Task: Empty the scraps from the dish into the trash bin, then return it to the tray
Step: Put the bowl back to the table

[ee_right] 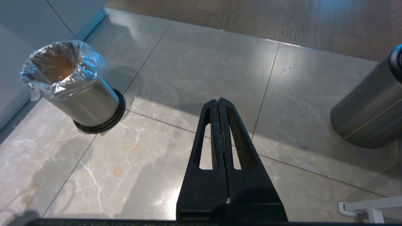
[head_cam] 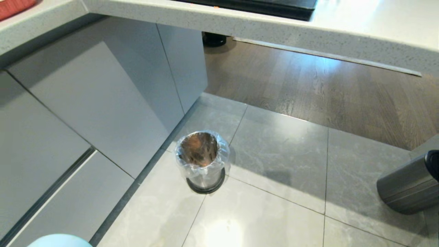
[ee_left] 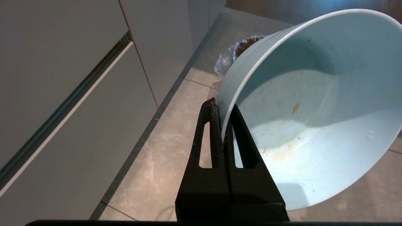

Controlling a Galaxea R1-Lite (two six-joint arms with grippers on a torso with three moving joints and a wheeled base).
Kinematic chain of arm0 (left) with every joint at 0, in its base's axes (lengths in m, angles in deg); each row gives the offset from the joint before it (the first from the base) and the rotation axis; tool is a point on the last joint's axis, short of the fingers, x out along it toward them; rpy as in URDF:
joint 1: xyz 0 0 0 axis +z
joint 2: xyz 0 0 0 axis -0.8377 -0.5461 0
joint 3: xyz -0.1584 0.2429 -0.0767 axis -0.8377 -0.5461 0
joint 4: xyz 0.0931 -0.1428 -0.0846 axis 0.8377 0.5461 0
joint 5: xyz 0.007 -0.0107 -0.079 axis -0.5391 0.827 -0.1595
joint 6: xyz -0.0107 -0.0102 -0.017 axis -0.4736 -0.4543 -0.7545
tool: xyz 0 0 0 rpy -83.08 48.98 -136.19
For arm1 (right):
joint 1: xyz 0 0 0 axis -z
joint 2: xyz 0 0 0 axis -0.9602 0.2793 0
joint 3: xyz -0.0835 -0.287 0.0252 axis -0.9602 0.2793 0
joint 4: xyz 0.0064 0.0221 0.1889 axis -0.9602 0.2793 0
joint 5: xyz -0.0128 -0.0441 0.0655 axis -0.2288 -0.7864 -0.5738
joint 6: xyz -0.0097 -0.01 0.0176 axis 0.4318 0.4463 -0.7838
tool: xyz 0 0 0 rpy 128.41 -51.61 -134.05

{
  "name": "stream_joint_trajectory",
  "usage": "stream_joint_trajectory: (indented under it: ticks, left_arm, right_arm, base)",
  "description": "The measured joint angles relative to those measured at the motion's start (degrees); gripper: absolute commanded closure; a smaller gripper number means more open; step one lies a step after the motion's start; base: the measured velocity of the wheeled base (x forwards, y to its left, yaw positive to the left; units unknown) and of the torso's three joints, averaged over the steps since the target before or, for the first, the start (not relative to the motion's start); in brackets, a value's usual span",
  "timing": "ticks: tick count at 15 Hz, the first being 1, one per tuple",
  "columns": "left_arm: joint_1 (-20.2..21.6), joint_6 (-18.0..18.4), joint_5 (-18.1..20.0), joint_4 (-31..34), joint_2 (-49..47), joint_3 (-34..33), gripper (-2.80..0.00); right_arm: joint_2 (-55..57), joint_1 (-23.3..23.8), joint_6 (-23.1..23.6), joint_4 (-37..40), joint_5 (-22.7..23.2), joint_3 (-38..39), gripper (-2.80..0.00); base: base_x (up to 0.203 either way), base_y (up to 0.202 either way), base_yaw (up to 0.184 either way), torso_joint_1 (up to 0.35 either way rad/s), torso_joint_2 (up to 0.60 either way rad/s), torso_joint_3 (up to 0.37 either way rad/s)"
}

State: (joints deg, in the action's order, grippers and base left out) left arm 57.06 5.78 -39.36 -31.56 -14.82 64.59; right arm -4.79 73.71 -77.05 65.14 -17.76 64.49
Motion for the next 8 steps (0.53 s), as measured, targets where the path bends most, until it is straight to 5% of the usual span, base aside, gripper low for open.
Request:
stream_joint_trajectory:
  ticks: [8]
  left_arm:
    - [0.0, 0.0, -0.1, 0.0, 0.0, 0.0, 0.00]
  right_arm:
    - [0.0, 0.0, 0.0, 0.0, 0.0, 0.0, 0.00]
  base:
    - [0.000, 0.000, 0.000, 0.001, 0.00, 0.203]
